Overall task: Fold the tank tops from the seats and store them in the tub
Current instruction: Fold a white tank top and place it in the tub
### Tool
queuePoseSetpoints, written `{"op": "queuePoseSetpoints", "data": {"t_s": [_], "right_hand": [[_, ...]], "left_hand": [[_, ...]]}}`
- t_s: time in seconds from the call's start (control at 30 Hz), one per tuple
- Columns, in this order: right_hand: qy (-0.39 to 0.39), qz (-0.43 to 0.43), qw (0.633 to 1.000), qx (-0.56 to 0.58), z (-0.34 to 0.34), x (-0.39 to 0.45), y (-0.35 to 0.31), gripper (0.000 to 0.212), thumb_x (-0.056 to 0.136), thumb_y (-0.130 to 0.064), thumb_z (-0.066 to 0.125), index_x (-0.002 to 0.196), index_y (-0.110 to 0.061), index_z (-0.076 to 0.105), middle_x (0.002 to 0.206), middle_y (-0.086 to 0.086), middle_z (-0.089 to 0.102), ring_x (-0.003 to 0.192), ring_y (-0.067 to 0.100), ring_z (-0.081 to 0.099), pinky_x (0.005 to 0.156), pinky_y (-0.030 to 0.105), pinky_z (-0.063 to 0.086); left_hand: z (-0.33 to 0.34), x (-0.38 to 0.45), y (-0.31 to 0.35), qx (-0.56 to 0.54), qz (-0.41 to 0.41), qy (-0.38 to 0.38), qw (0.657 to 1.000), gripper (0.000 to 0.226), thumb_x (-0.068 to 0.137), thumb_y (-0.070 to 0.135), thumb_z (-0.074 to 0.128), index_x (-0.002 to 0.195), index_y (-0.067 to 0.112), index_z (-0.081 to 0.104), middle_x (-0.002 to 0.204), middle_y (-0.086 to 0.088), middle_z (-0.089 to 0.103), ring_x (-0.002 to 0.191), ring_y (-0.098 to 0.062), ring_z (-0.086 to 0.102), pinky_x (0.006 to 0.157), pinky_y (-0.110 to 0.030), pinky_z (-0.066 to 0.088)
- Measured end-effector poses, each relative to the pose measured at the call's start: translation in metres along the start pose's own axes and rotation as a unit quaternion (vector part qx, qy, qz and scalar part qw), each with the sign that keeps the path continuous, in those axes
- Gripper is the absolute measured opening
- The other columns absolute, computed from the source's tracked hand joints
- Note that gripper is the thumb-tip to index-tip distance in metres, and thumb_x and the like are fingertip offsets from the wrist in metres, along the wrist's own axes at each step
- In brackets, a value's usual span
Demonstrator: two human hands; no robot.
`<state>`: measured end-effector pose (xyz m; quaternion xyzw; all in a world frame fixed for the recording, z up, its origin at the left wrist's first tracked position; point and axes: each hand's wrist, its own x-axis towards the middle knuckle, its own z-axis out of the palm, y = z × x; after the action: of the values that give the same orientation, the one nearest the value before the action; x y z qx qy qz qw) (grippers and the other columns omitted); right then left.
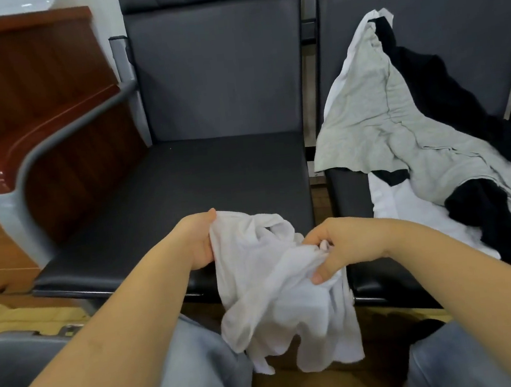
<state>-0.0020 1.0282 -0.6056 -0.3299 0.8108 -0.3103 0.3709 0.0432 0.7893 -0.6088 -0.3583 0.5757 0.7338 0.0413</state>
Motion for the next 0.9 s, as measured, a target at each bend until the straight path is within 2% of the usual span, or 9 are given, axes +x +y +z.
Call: {"op": "queuePoseSetpoints", "data": {"t_s": [0.13, 0.23, 0.33, 0.43, 0.57, 0.67, 0.73, 0.8, 0.9], "right_hand": [[-0.008, -0.003, 1.000, 0.014, -0.017, -0.014, 0.004, 0.040, 0.077, -0.018, 0.078, 0.113, -0.032, 0.068, 0.090, -0.021, 0.066, 0.098, 0.010, 0.063, 0.094, 0.030, 0.051], [0.104, -0.002, 0.979, 0.175, -0.027, -0.016, 0.012, 0.024, 0.083, -0.006, 0.070, 0.105, -0.016, 0.072, 0.092, 0.001, 0.073, 0.091, 0.019, 0.068, 0.081, 0.026, 0.056], [0.233, 0.011, 0.937, 0.261, -0.030, -0.013, 0.021, 0.014, 0.090, -0.013, 0.063, 0.099, -0.007, 0.072, 0.086, 0.009, 0.075, 0.078, 0.020, 0.066, 0.067, 0.022, 0.057], [0.293, 0.022, 0.938, 0.185, -0.029, -0.014, 0.027, 0.023, 0.095, -0.023, 0.057, 0.102, -0.007, 0.071, 0.087, 0.006, 0.075, 0.063, 0.012, 0.067, 0.066, 0.023, 0.058], [0.320, 0.074, 0.943, 0.047, -0.026, -0.019, 0.031, 0.032, 0.095, -0.031, 0.054, 0.100, -0.004, 0.070, 0.085, 0.014, 0.074, 0.076, 0.023, 0.071, 0.088, 0.036, 0.055], [0.345, 0.058, 0.933, 0.089, -0.023, -0.032, 0.033, 0.021, 0.090, -0.023, 0.065, 0.098, -0.005, 0.071, 0.090, 0.013, 0.073, 0.082, 0.021, 0.070, 0.085, 0.032, 0.056], [0.366, 0.024, 0.919, 0.142, -0.019, -0.045, 0.029, 0.018, 0.083, -0.018, 0.073, 0.100, -0.012, 0.071, 0.095, 0.005, 0.073, 0.087, 0.011, 0.067, 0.073, 0.014, 0.054], [0.381, 0.001, 0.909, 0.167, -0.015, -0.054, 0.025, 0.022, 0.082, -0.013, 0.074, 0.103, -0.016, 0.070, 0.096, -0.003, 0.070, 0.091, 0.004, 0.063, 0.067, 0.005, 0.047], [0.387, -0.019, 0.899, 0.205, -0.005, -0.062, 0.022, 0.026, 0.084, -0.004, 0.070, 0.102, -0.022, 0.068, 0.096, -0.002, 0.067, 0.093, 0.010, 0.061, 0.080, 0.013, 0.046]], "left_hand": [[-0.001, 0.000, 0.001, 0.000, 0.013, -0.009, 1.000, 0.025, 0.103, 0.024, 0.044, 0.101, 0.005, 0.060, 0.103, -0.012, 0.064, 0.092, -0.028, 0.062, 0.079, -0.041, 0.045], [-0.005, 0.002, 0.003, -0.008, 0.032, -0.024, 0.999, 0.028, 0.101, 0.030, 0.047, 0.110, 0.007, 0.061, 0.108, -0.011, 0.066, 0.097, -0.029, 0.064, 0.072, -0.039, 0.049], [-0.007, -0.003, 0.007, -0.004, 0.045, -0.053, 0.998, 0.027, 0.098, 0.037, 0.050, 0.106, 0.015, 0.063, 0.104, -0.009, 0.069, 0.095, -0.028, 0.066, 0.070, -0.039, 0.053], [-0.014, -0.011, 0.007, 0.024, 0.024, -0.108, 0.994, 0.027, 0.095, 0.040, 0.051, 0.106, 0.019, 0.065, 0.095, -0.008, 0.073, 0.092, -0.027, 0.068, 0.076, -0.041, 0.054], [-0.024, -0.021, 0.006, 0.053, 0.028, -0.156, 0.986, 0.029, 0.097, 0.038, 0.048, 0.099, 0.017, 0.068, 0.086, -0.007, 0.073, 0.078, -0.022, 0.070, 0.071, -0.037, 0.054], [-0.021, -0.028, 0.006, 0.032, 0.047, -0.134, 0.989, 0.032, 0.097, 0.036, 0.049, 0.078, 0.016, 0.066, 0.065, -0.002, 0.066, 0.059, -0.014, 0.065, 0.059, -0.031, 0.050], [-0.019, -0.032, 0.005, -0.004, 0.059, -0.127, 0.990, 0.039, 0.097, 0.034, 0.051, 0.065, 0.015, 0.061, 0.060, -0.001, 0.055, 0.054, -0.012, 0.056, 0.058, -0.028, 0.047], [-0.019, -0.037, 0.003, -0.034, 0.064, -0.130, 0.989, 0.042, 0.096, 0.034, 0.051, 0.060, 0.014, 0.059, 0.058, -0.001, 0.049, 0.054, -0.011, 0.049, 0.061, -0.027, 0.043], [-0.018, -0.047, -0.002, -0.066, 0.067, -0.151, 0.984, 0.054, 0.098, 0.036, 0.047, 0.049, 0.015, 0.059, 0.049, 0.000, 0.049, 0.046, -0.010, 0.051, 0.060, -0.028, 0.042]]}}
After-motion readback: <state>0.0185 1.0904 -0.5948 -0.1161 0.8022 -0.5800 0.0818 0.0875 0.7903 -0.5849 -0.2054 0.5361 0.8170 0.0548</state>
